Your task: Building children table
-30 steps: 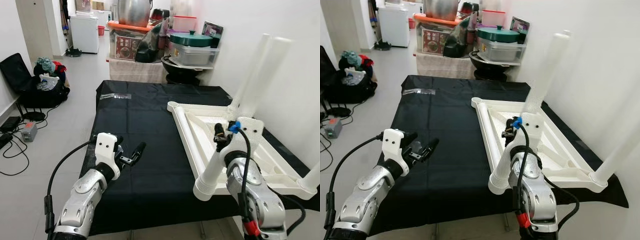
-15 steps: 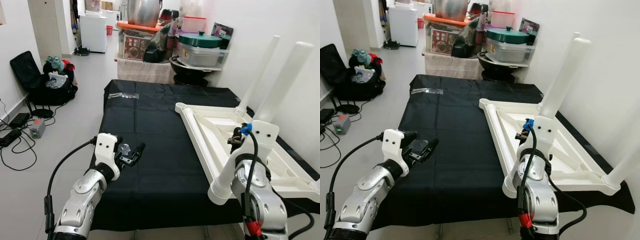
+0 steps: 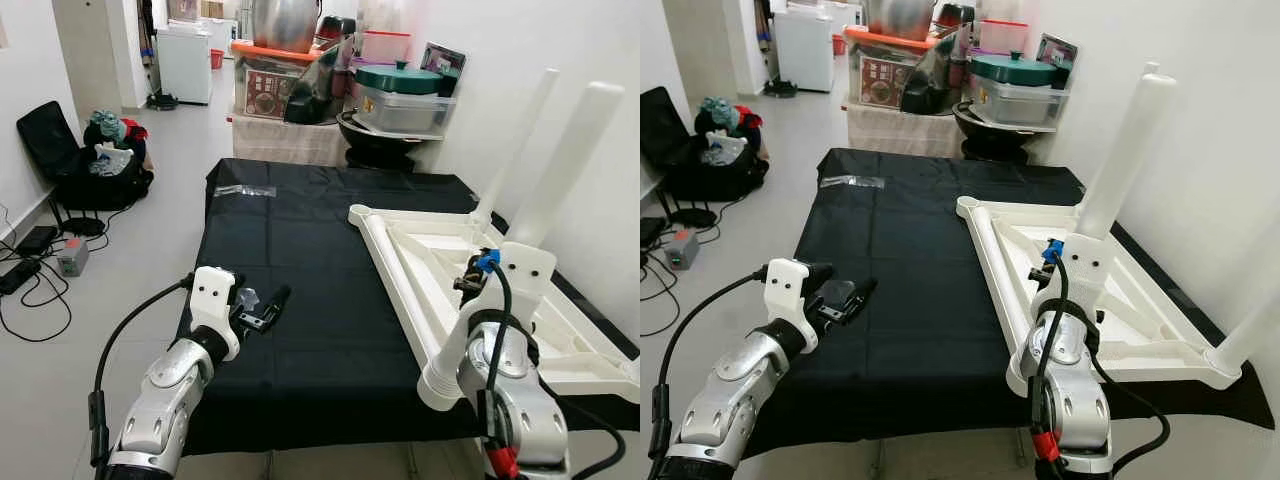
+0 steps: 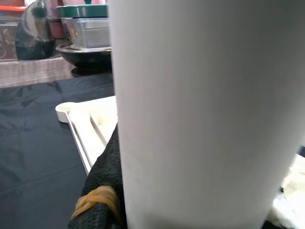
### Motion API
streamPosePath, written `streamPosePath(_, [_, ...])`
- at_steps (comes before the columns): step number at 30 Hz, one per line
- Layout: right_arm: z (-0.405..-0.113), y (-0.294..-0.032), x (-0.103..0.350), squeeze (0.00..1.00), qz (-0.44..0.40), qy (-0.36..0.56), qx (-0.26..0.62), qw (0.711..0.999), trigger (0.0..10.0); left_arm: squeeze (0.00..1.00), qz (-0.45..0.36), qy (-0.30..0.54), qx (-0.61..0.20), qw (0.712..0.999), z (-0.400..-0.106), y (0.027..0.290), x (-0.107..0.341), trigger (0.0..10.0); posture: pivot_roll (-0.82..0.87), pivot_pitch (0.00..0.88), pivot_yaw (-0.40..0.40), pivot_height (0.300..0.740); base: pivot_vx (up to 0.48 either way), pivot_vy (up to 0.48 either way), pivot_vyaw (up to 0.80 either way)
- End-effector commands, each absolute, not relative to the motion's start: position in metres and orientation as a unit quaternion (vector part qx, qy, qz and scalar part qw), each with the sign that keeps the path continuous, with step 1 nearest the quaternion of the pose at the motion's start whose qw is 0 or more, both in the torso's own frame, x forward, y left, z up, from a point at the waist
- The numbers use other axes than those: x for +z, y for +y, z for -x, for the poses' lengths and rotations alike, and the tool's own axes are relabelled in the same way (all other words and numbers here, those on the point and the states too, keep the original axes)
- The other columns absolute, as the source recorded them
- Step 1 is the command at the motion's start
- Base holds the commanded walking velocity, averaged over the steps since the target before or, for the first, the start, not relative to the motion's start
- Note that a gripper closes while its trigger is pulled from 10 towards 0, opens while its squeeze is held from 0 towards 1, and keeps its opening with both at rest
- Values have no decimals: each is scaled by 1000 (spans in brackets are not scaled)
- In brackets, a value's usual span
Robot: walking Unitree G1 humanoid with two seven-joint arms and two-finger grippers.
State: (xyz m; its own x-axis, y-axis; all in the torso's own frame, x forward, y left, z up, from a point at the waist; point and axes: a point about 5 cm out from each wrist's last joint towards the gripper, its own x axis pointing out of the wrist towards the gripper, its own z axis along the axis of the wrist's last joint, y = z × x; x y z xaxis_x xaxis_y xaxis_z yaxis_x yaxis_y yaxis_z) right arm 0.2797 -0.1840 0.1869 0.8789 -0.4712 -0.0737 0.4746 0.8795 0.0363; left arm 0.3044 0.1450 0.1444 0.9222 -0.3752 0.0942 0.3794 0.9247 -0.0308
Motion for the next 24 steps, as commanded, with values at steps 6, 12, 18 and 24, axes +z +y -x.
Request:
streamPosePath(6, [-265,-209,135,0,-19,147,-305,941,10000,0,23,-29,-192,981,-305,145,138,10000,33,0,-79,740,0,0,0])
streamPosePath(12, [-265,-210,138,0,-30,133,-298,945,10000,0,22,-28,-192,981,-305,145,138,10000,33,0,-79,740,0,0,0])
streamPosePath(18, [-266,-210,139,0,-28,128,-292,947,10000,0,22,-28,-192,981,-306,145,138,10000,34,0,-78,740,0,0,0])
streamPosePath(24, [-267,-208,138,0,-28,129,-284,950,10000,0,22,-28,-192,981,-306,145,137,10000,34,0,-79,740,0,0,0])
